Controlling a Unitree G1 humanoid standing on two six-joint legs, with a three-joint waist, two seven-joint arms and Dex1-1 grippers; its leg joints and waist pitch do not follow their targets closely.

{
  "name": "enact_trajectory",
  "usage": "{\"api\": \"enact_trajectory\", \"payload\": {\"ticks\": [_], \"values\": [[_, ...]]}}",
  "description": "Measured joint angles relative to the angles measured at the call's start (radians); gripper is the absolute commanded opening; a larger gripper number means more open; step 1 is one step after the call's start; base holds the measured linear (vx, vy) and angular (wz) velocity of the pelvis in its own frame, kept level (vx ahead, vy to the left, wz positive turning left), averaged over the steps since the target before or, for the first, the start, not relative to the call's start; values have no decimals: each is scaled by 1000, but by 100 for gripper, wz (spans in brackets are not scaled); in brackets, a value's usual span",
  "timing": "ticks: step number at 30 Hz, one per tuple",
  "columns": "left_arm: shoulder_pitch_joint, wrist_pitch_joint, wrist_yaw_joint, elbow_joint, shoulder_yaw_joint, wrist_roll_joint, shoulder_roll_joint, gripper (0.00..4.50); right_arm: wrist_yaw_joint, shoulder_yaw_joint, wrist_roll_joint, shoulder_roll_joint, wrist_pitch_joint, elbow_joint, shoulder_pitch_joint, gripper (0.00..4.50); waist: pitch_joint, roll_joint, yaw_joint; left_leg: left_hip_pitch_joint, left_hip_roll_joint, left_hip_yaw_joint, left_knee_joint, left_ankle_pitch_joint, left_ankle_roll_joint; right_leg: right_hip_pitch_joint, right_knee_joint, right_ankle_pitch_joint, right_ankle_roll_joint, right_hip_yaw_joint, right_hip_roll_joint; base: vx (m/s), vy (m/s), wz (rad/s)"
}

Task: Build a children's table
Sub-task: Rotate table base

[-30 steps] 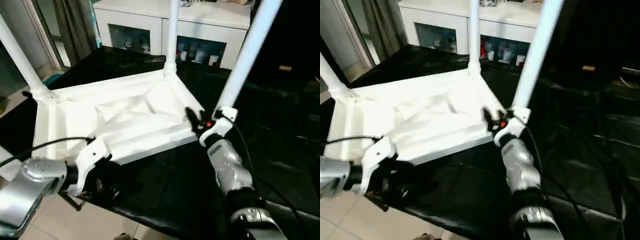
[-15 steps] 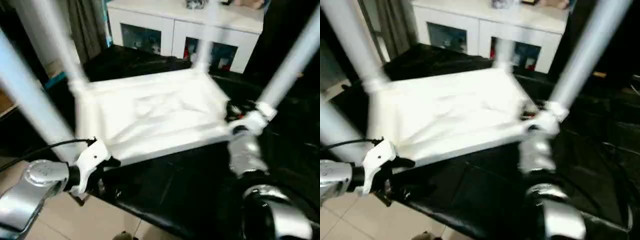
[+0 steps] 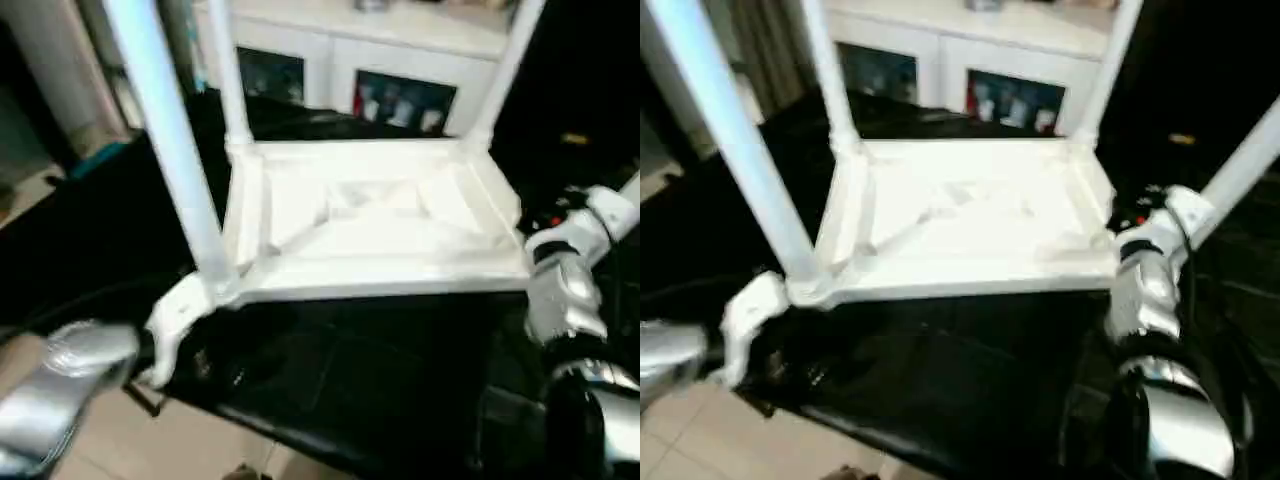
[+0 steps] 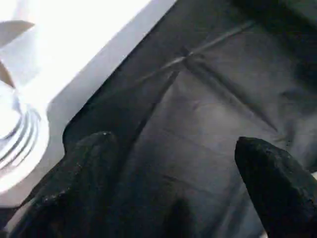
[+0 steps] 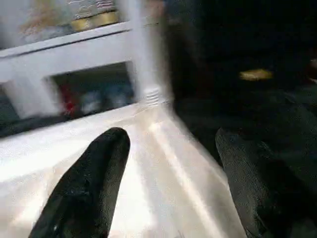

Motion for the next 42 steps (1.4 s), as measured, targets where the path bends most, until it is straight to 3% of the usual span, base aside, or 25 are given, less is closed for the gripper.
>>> {"api": "enact_trajectory", "payload": {"ticks": [4,7,12,14,18,22,28,36,42], "values": [[78,-5,-72,6,137,-69,80,445,137,95,-11,20,47,-168,120,311,1,1,-1,2,1,-1,1,0,0,1,3,-1,-1,0,1,0,0,0],[109,-17,-104,79,233,-86,118,445,118,116,-16,20,73,-308,227,311,1,0,12,3,1,-1,1,0,0,2,2,-1,-1,0,0,0,0,0],[7,-53,-54,191,353,-166,44,445,148,133,1,-5,177,-544,417,311,3,2,30,12,0,0,1,0,0,15,-2,-3,2,2,0,0,0,0],[-32,-53,-33,202,376,-206,22,445,199,134,23,-22,219,-606,470,311,4,4,26,19,0,-1,1,0,0,22,-4,-5,5,2,0,0,0,0],[-88,-50,-27,217,357,-241,-24,445,267,132,42,-113,281,-701,562,311,4,5,19,20,-1,-1,-1,0,0,23,-7,-5,5,2,0,0,0,0],[-120,-49,-27,237,321,-248,-77,445,232,80,26,-183,351,-701,605,311,4,4,11,20,-1,-1,-1,0,0,22,-6,-5,5,2,0,0,0,0],[-161,-51,-18,266,302,-255,-85,445,214,55,18,-213,449,-724,651,311,3,4,7,20,0,-1,-5,0,0,20,-7,-5,5,0,0,0,0,0],[-170,-67,-33,337,277,-223,-73,445,215,98,-13,-204,480,-725,653,311,3,2,10,20,0,-1,-5,0,0,20,-8,-5,5,0,0,0,0,0],[-253,-64,-30,339,234,-242,-126,445,187,178,-93,-174,496,-657,600,311,3,-4,18,20,0,-1,-5,0,0,21,-8,-5,5,0,-1,0,0,0]]}}
